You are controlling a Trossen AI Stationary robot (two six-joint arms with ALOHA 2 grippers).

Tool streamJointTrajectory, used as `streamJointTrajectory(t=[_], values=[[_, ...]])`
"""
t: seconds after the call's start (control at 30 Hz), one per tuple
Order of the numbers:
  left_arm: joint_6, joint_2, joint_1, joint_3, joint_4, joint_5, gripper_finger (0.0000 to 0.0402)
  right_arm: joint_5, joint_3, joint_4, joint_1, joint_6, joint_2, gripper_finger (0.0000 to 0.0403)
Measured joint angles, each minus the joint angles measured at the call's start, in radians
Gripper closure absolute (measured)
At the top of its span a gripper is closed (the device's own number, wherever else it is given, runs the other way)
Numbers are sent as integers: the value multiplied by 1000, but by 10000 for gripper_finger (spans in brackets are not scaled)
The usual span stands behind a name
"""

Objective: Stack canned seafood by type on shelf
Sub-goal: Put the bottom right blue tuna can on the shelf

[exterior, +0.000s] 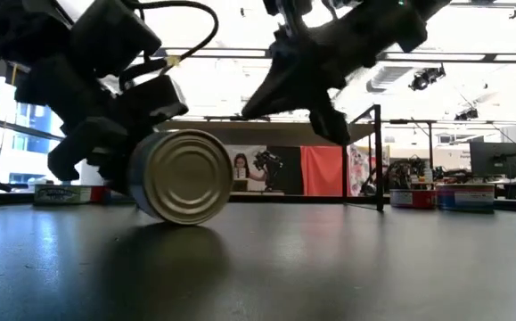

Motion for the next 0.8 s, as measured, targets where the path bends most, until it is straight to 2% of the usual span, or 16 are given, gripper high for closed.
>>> streamJointTrajectory(t=[0.13,0.27,0.33,0.43,0.6,0.8], values=[[-8,-116,27,0,-243,-38,402,-59,68,7,-27,-192,-13,403],[-23,-287,47,0,-489,-77,402,-209,168,-60,-61,-493,-8,403],[-76,-385,50,0,-566,-92,402,-277,228,-157,-72,-632,-5,401],[-215,-529,32,0,-618,-126,402,-298,337,-352,-78,-783,33,386],[-390,-698,-46,2,-583,-270,402,-369,523,-564,-75,-1013,157,309],[-436,-786,-124,19,-587,-420,402,-423,728,-709,-68,-1202,328,171]])
